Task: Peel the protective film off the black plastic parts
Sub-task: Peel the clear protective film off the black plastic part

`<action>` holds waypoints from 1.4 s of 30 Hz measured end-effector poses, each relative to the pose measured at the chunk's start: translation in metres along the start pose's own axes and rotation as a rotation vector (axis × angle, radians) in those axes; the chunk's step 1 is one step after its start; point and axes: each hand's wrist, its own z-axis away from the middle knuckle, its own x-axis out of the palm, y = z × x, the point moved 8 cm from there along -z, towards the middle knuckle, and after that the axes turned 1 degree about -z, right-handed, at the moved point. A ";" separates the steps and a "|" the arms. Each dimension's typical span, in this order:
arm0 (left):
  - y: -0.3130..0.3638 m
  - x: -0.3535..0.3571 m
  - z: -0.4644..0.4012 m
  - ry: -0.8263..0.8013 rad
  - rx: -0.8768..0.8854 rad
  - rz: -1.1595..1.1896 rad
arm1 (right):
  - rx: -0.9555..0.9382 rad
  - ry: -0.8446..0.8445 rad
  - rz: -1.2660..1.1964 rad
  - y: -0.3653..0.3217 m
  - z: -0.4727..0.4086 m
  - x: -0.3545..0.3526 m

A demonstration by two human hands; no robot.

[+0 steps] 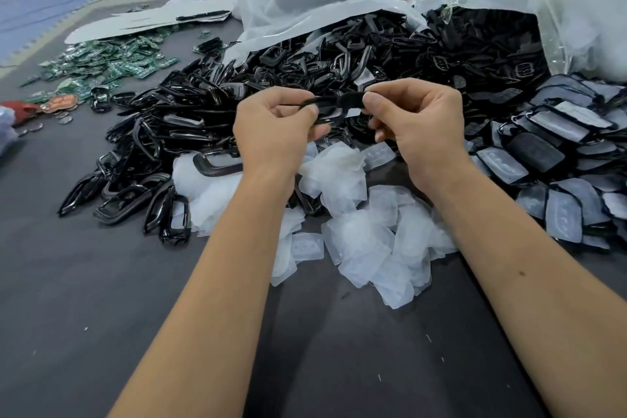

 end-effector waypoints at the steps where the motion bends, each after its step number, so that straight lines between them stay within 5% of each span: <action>1: -0.002 0.004 0.002 -0.014 -0.009 0.012 | 0.000 -0.019 0.013 0.000 0.000 0.001; 13: -0.017 0.019 0.006 -0.154 -0.126 0.070 | 0.016 -0.046 0.222 0.003 0.004 0.007; 25: -0.018 0.016 0.006 -0.124 -0.128 0.034 | 0.048 -0.023 0.274 0.005 0.004 0.007; 32: -0.011 0.014 0.010 -0.139 0.001 -0.048 | 0.095 -0.048 0.371 0.009 0.003 0.006; 37: -0.004 0.019 0.010 -0.245 -0.008 0.060 | 0.177 -0.259 0.213 0.004 -0.001 0.011; 42: 0.002 0.022 0.014 -0.233 0.081 -0.055 | 0.078 -0.302 0.368 -0.012 -0.003 0.012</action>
